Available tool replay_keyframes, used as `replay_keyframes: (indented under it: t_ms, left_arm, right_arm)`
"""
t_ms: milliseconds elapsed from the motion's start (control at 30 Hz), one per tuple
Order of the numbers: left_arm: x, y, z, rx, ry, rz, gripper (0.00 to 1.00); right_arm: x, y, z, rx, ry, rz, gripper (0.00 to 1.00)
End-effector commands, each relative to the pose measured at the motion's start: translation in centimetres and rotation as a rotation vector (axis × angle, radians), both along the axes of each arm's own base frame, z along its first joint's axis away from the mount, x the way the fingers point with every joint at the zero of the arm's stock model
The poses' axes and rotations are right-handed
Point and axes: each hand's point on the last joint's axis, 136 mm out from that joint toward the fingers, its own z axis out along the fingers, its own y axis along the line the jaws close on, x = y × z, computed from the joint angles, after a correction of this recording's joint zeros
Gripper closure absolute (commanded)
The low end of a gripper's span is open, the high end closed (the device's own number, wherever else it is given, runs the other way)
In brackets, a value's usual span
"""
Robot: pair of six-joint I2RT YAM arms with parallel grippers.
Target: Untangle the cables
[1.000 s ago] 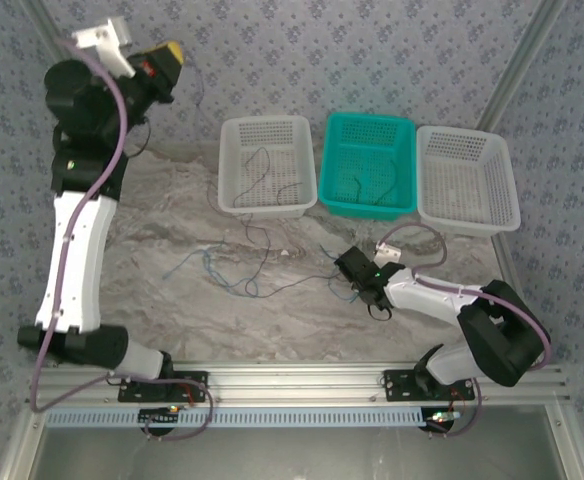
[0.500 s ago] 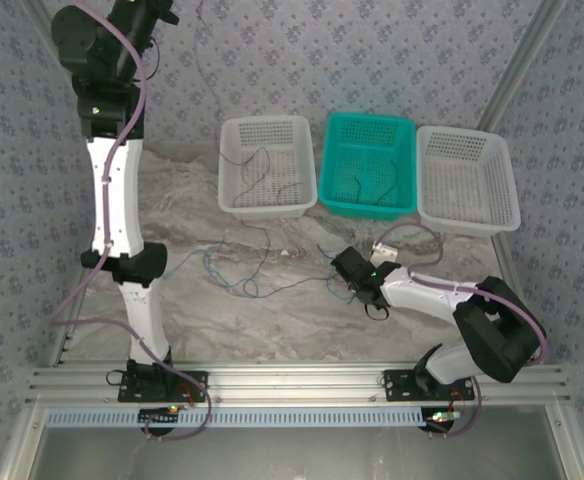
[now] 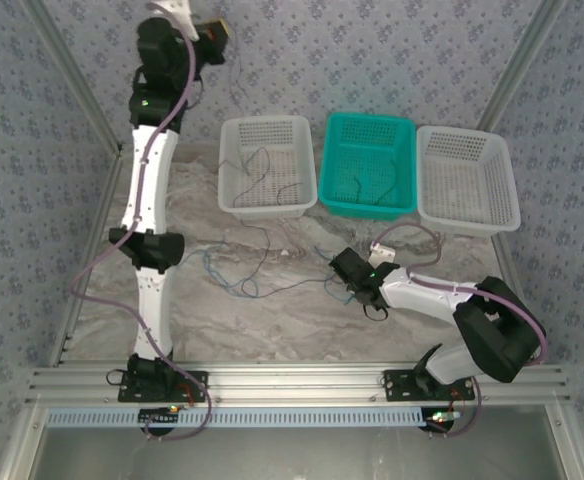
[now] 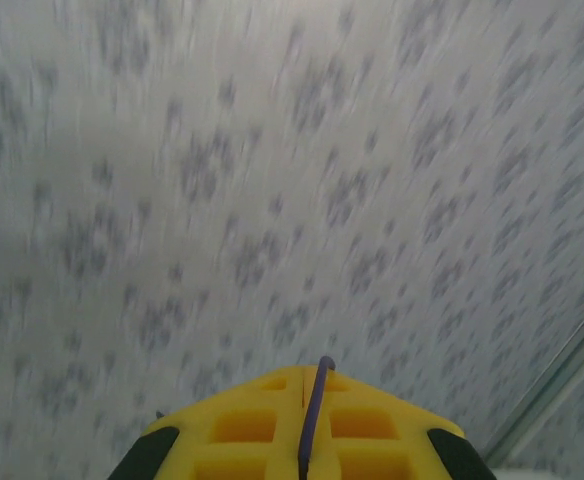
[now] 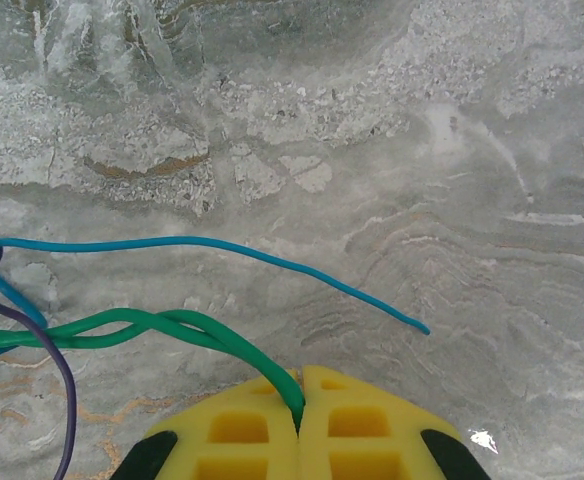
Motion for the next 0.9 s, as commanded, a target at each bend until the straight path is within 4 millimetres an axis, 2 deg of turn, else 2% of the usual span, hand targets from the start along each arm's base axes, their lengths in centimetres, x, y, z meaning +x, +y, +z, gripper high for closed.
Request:
replay_keyframes:
  t_ms: [0,100,233,333,367,400,433,467,500,533,600,700,733,800,867]
  left_arm:
    - [-1.7,-2.6,-7.0,0.225,0.219,0.027,1.0]
    - [-2.0,-3.2,-10.6,0.291,0.328,0.071,1.0]
    - [-1.1,-1.9,-16.9,0.356,0.502,0.154,1.0]
    - [-0.6,-1.2,-20.3,0.412,0.567,0.211,1.0]
    - [-0.6,-1.1,-21.1,0.423,0.574,0.22,0.92]
    - [-0.5,-1.2,-21.0,0.422,0.563,0.218,0.81]
    - [-0.6,-1.6,-20.9,0.419,0.547,0.203,0.6]
    - [-0.8,-1.9,-20.5,0.413,0.529,0.185,0.33]
    - [-1.0,-2.1,-20.0,0.403,0.513,0.171,0.19]
    - [-1.3,-2.1,-19.4,0.397,0.501,0.163,0.09]
    - [-2.2,-1.9,-18.3,0.395,0.491,0.152,0.02]
    - [-4.1,-1.9,-16.7,0.376,0.465,0.115,0.01]
    - [-4.9,-2.0,-15.6,0.35,0.43,0.098,0.01]
    - [-7.1,-2.1,-13.8,0.302,0.37,0.054,0.01]
    - [-10.1,-2.5,-12.2,0.243,0.294,-0.018,0.01]
  right_arm:
    - [-0.2,0.3,-0.2,0.001,0.015,0.003,1.0]
    - [-0.1,0.4,-0.2,-0.006,0.022,0.009,1.0]
    - [-0.1,0.5,0.0,-0.004,0.019,0.011,1.0]
    - [-0.2,0.4,0.2,-0.001,0.015,0.01,1.0]
    - [-0.2,0.3,0.2,-0.003,0.013,0.009,1.0]
    - [-0.3,0.3,0.2,-0.006,0.017,0.009,1.0]
    - [-0.3,0.2,0.3,-0.008,0.016,0.008,1.0]
    - [-0.3,0.1,0.4,-0.011,0.014,0.008,1.0]
    - [-0.3,0.0,0.4,-0.015,0.014,0.005,1.0]
    - [-0.4,-0.1,0.5,-0.018,0.011,0.006,1.0]
    - [-0.3,-0.2,0.7,-0.021,0.005,0.003,1.0]
    - [-0.1,-0.3,1.0,-0.03,-0.006,0.006,1.0]
    - [0.0,-0.2,1.1,-0.033,-0.008,0.016,1.0]
    - [0.3,0.4,1.4,-0.031,-0.006,0.065,1.0]
    - [0.6,1.3,2.1,-0.035,-0.012,0.163,1.0]
